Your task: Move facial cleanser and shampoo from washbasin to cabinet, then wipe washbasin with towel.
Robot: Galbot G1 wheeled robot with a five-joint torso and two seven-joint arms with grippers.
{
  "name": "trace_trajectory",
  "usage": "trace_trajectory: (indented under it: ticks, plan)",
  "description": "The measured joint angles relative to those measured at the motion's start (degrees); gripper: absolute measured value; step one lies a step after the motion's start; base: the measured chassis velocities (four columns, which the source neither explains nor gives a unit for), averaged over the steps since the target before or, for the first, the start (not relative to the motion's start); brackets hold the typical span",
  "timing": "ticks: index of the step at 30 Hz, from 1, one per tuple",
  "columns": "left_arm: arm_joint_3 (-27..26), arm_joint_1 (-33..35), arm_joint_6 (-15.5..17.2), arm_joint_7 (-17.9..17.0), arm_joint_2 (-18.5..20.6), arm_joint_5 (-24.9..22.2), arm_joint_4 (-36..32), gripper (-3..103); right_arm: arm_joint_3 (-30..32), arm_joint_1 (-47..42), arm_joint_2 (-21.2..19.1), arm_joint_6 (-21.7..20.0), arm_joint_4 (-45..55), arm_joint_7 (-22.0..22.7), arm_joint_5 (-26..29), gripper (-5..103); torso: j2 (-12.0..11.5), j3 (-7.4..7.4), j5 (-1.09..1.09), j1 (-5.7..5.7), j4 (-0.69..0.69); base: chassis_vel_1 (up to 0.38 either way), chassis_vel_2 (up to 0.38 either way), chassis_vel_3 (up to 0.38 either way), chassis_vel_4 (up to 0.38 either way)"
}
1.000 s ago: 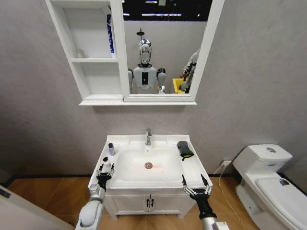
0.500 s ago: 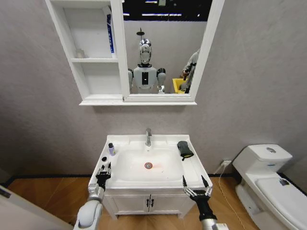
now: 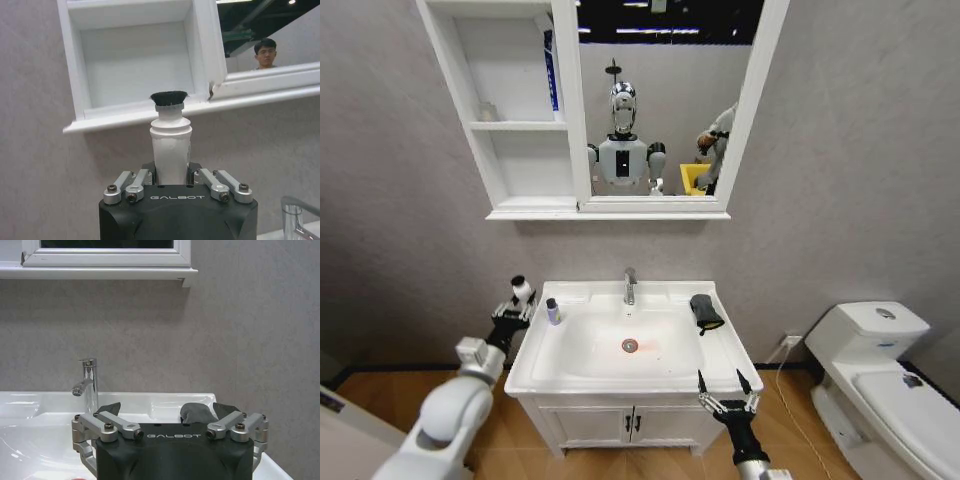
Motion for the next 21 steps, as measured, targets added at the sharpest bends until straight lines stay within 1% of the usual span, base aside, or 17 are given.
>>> trace_trajectory:
  ticks: [1,2,4,5,6,7,9,10,12,13,14,16,17,18,19,20,21]
  plan:
    - [-0.37,-1.92,2.00,-0.98,4.05,-4.06,-0.48,30,0.05,-0.07,-0.02,0.17,-0.05,-0.01,0.01,100,0.00,0.00,0.00,0.00,0.01,0.000,0.000,0.000,0.000]
    - [-0.37,-1.92,2.00,-0.98,4.05,-4.06,-0.48,30,0.05,-0.07,-0.02,0.17,-0.05,-0.01,0.01,100,0.00,0.00,0.00,0.00,0.01,0.000,0.000,0.000,0.000]
    - [-0.99,-4.92,5.00,-1.97,9.61,-10.30,-0.83,30,0.18,-0.21,-0.03,0.40,-0.11,-0.01,0.08,100,0.00,0.00,0.02,0.00,0.01,0.000,0.000,0.000,0.000]
    - [-1.11,-6.06,6.12,-2.08,11.31,-12.35,-0.82,30,0.22,-0.23,-0.03,0.47,-0.15,-0.01,0.10,100,0.00,0.00,0.01,0.00,0.02,0.000,0.000,0.000,0.000]
    - [-1.11,-6.06,6.12,-2.08,11.31,-12.35,-0.82,30,0.22,-0.23,-0.03,0.47,-0.15,-0.01,0.10,100,0.00,0.00,0.01,0.00,0.02,0.000,0.000,0.000,0.000]
    - [-1.19,-9.37,9.04,-2.13,15.52,-17.64,-0.20,30,0.35,-0.26,-0.03,0.69,-0.40,-0.01,0.18,100,0.00,0.00,-0.02,0.00,0.02,0.000,0.000,0.000,0.000]
    - [-0.20,-16.21,13.75,-2.16,21.60,-26.27,1.81,30,0.49,-0.23,-0.02,1.05,-0.94,0.01,0.26,100,0.00,0.00,0.03,0.00,0.01,0.000,0.000,0.000,0.000]
    - [-0.20,-16.21,13.75,-2.16,21.60,-26.27,1.81,30,0.49,-0.23,-0.02,1.05,-0.94,0.01,0.26,100,0.00,0.00,0.03,0.00,0.01,0.000,0.000,0.000,0.000]
    - [3.01,-24.51,17.61,-1.83,25.96,-33.88,5.21,30,0.54,-0.15,0.01,1.37,-1.51,0.02,0.30,100,0.00,0.00,0.02,0.00,0.00,0.000,0.000,0.000,0.000]
    - [3.01,-24.51,17.61,-1.83,25.96,-33.88,5.21,30,0.54,-0.15,0.01,1.37,-1.51,0.02,0.30,100,0.00,0.00,0.02,0.00,0.00,0.000,0.000,0.000,0.000]
    - [5.75,-28.98,18.99,-1.48,26.98,-36.17,7.26,30,0.56,-0.12,0.01,1.55,-1.79,0.03,0.32,100,0.00,0.00,0.02,0.00,0.03,0.000,0.000,0.000,0.000]
    - [10.72,-36.58,20.52,-1.29,27.34,-38.34,10.47,30,0.60,-0.08,0.00,1.73,-2.15,0.03,0.38,100,0.00,0.00,0.00,0.00,0.01,0.000,0.000,0.000,0.000]
    - [10.72,-36.58,20.52,-1.29,27.34,-38.34,10.47,30,0.60,-0.08,0.00,1.73,-2.15,0.03,0.38,100,0.00,0.00,0.00,0.00,0.01,0.000,0.000,0.000,0.000]
    - [14.77,-43.18,21.34,-1.22,26.91,-39.08,13.01,30,0.66,0.00,-0.13,1.80,-2.48,0.04,0.53,100,0.00,0.00,0.02,0.00,0.02,0.000,0.000,0.000,0.000]
    - [17.61,-46.82,21.74,-1.36,26.14,-39.38,14.48,30,0.71,0.18,-0.22,1.81,-2.67,0.04,0.62,100,0.00,0.00,0.05,0.00,0.02,0.000,0.000,0.000,0.000]
    - [17.61,-46.82,21.74,-1.36,26.14,-39.38,14.48,30,0.71,0.18,-0.22,1.81,-2.67,0.04,0.62,100,0.00,0.00,0.05,0.00,0.02,0.000,0.000,0.000,0.000]
    - [21.81,-51.30,22.26,-1.84,24.62,-39.58,16.68,30,0.82,0.43,-0.32,1.81,-2.85,0.04,0.68,100,0.00,0.00,0.02,0.00,0.03,0.000,0.000,0.000,0.000]
